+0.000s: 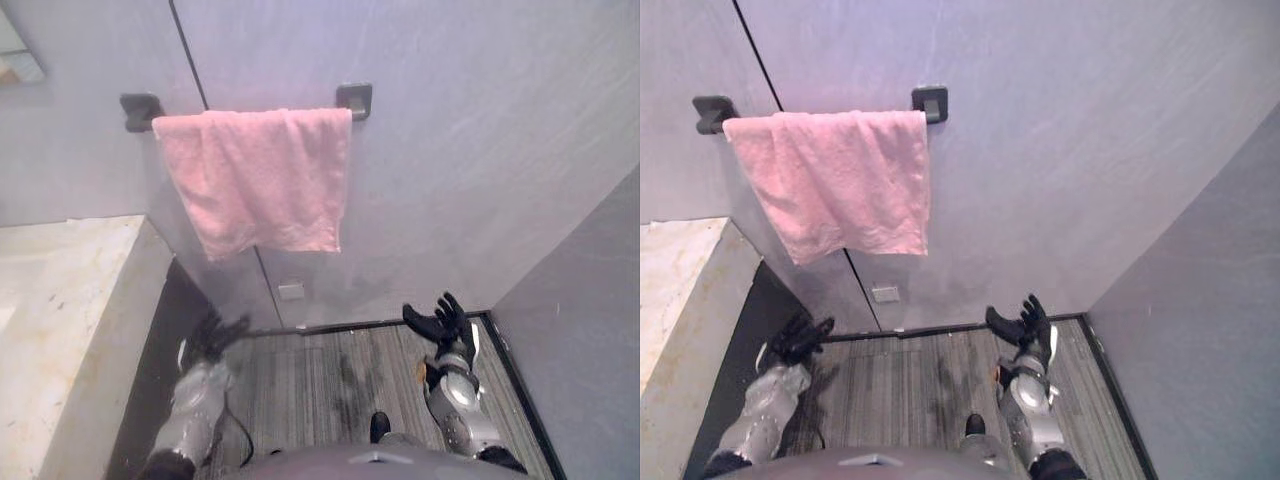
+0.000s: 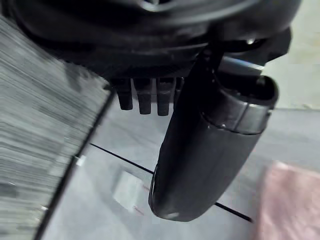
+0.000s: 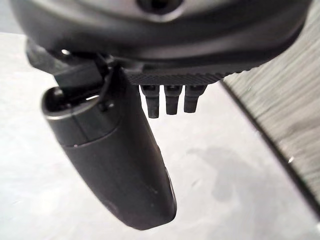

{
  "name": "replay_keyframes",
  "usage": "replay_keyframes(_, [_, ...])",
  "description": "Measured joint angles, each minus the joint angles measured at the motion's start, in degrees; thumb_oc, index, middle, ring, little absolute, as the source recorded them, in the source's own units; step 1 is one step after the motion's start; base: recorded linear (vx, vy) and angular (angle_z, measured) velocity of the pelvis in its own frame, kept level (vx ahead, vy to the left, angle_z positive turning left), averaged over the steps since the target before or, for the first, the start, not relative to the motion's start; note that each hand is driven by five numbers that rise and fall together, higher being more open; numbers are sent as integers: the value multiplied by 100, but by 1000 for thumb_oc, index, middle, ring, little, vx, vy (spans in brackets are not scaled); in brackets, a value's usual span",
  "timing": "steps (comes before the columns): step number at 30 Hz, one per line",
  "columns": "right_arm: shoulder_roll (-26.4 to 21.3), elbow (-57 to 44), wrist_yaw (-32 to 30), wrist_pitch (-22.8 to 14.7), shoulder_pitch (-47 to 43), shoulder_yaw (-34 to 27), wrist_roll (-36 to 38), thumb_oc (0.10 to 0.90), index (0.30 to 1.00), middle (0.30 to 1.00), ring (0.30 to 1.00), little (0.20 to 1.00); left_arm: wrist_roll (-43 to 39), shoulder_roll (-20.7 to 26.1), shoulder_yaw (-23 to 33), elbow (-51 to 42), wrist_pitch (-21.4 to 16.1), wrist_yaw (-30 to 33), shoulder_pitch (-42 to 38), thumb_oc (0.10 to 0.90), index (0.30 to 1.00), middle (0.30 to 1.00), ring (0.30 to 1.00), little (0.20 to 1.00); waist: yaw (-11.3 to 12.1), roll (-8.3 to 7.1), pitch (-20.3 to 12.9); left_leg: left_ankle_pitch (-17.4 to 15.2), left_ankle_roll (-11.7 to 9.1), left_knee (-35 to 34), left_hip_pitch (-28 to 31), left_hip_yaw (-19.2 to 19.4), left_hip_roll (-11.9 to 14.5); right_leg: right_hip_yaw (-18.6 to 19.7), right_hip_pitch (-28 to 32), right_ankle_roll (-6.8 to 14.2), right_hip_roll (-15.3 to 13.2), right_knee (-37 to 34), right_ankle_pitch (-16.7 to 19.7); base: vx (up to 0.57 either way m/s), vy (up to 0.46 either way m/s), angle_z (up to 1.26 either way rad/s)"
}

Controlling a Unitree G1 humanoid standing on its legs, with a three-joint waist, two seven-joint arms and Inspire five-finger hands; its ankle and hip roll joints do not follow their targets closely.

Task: Organize the bathroom.

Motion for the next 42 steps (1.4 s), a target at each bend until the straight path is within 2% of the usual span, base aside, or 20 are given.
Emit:
replay_keyframes(5, [10,1221,37,263,86,-368,29,800,900,900,900,900,83,-6,153,1658,221,-624,15,800,900,900,900,900,5,-72,63,-7,3,0,0,-6,-10,-4,-1,3,-8,5,1,-94,36,0])
replay_keyframes(12, [19,1848,481,481,270,-468,-45,800,900,900,900,900,62,-4,365,2551,425,-1355,-32,800,900,900,900,900,-22,-308,173,-29,59,3,-150,54,-91,27,-205,183,-75,36,253,-268,-8,-7])
replay_keyframes(13, [46,2080,668,523,139,-472,-244,800,900,900,900,900,73,-9,364,2727,519,-1480,-212,800,900,900,900,900,-52,-331,242,39,183,32,-269,78,-130,47,-362,476,-110,40,581,-377,-16,-21])
replay_keyframes(14, [51,2356,773,537,-73,-464,-259,800,900,900,900,900,77,-54,365,2947,610,-1562,-398,800,900,900,900,900,-59,-180,314,87,393,194,-533,95,32,48,-579,725,-38,34,1009,-436,-27,-14])
replay_keyframes(15, [69,2516,812,537,-188,-457,-299,800,900,900,900,900,77,-64,367,3079,618,-1600,-522,800,900,900,900,900,-108,-130,316,105,417,238,-652,87,101,56,-643,514,12,53,1175,-315,-63,-2])
replay_keyframes(17, [75,2826,1092,766,-356,-452,-480,800,900,900,900,900,82,-133,463,3329,585,-1637,-787,800,900,900,900,900,-17,239,411,392,378,70,-794,78,471,-125,-1074,349,390,2301,-568,-334,-99,7])
replay_keyframes(19, [59,3101,1276,775,-414,-450,-571,800,900,900,900,900,94,-64,464,3434,608,-1665,-779,800,900,900,900,900,134,171,362,498,331,90,-831,45,490,29,-680,431,504,3018,-1364,-250,-120,-4])
replay_keyframes(20, [57,3190,1332,769,-457,-448,-657,800,900,900,900,900,104,-36,463,3503,642,-1664,-783,800,900,900,900,900,178,134,350,572,316,95,-868,37,470,97,-502,506,520,2978,-1577,-369,-213,5])
replay_keyframes(22, [53,3465,1462,766,-591,-396,-682,800,900,900,900,900,146,-55,474,3709,733,-1661,-799,800,900,900,900,900,216,30,296,688,288,112,-1069,-175,395,434,173,416,616,2017,-1861,-310,-222,31])
replay_keyframes(23, [41,3525,1510,789,-661,-383,-660,800,900,900,900,900,303,-115,458,3784,767,-1664,-787,800,900,900,900,900,263,63,302,835,232,92,-1179,-297,352,580,511,224,711,1313,-1874,-284,-223,56])
replay_keyframes(24, [16,3526,1531,815,-625,-375,-628,800,900,900,900,900,364,-199,437,3796,824,-1668,-790,800,900,900,900,900,304,122,305,964,219,73,-1257,-398,317,589,730,-190,844,833,-1785,-328,-212,61])
replay_keyframes(26, [-70,3489,1599,980,-524,-321,-609,800,900,900,900,900,559,-372,372,3851,956,-1664,-744,800,900,900,900,900,354,353,259,1147,-42,28,-1427,-749,477,358,818,-623,1071,469,-1516,-346,-119,69])
replay_keyframes(30, [-231,3262,1647,1203,-410,-221,-556,800,900,900,900,900,551,-454,398,3785,920,-1706,-705,800,900,900,900,900,435,457,282,686,-139,180,-1804,-918,617,-146,613,-867,1266,691,-1435,-405,-35,63])
replay_keyframes(31, [-270,3225,1656,1262,-376,-199,-426,800,900,900,900,900,557,-431,403,3781,922,-1725,-788,800,900,900,900,900,436,377,360,425,-153,202,-1807,-843,573,-309,675,-912,1195,655,-1393,-492,28,67])
replay_keyframes(34, [-297,3353,1663,1271,-379,-133,-351,800,900,900,900,900,557,-415,446,3844,751,-1755,-793,800,900,900,900,900,478,136,500,340,-110,882,-1818,-696,203,-577,704,-1032,852,554,-1283,-465,65,47])
replay_keyframes(36, [-286,3425,1727,1278,-390,-124,-358,800,900,900,900,900,580,-397,472,3861,668,-1783,-805,800,900,900,900,900,442,24,547,216,-20,1440,-1778,-557,-5,-747,693,-944,646,409,-1090,-343,119,37])
replay_keyframes(38, [-251,3508,1774,1318,-375,-124,-360,800,900,900,900,900,685,-384,474,3929,650,-1810,-897,800,900,900,900,900,292,-88,589,-233,186,2028,-1576,-300,-182,-953,684,-835,353,369,-1006,-318,156,60])
replay_keyframes(40, [-239,3547,1833,1404,-279,-130,-380,800,900,900,900,900,778,-395,492,3973,649,-1835,-891,800,900,900,900,900,194,-88,585,-557,299,2391,-1352,-158,-152,-1142,625,-703,158,536,-1041,-251,179,60])
replay_keyframes(41, [-231,3577,1865,1436,-267,-147,-419,800,900,900,900,900,778,-394,516,3975,648,-1838,-881,800,900,900,900,900,157,-80,574,-644,296,2394,-1319,-117,-146,-1178,554,-625,91,673,-1091,-260,264,72])
replay_keyframes(42, [-278,3608,1898,1478,-269,-281,-459,800,900,900,900,900,776,-417,545,3968,646,-1838,-872,800,900,900,900,900,164,167,607,-660,472,2180,-1313,-124,-180,-987,285,-484,171,1240,-1466,-195,223,75])
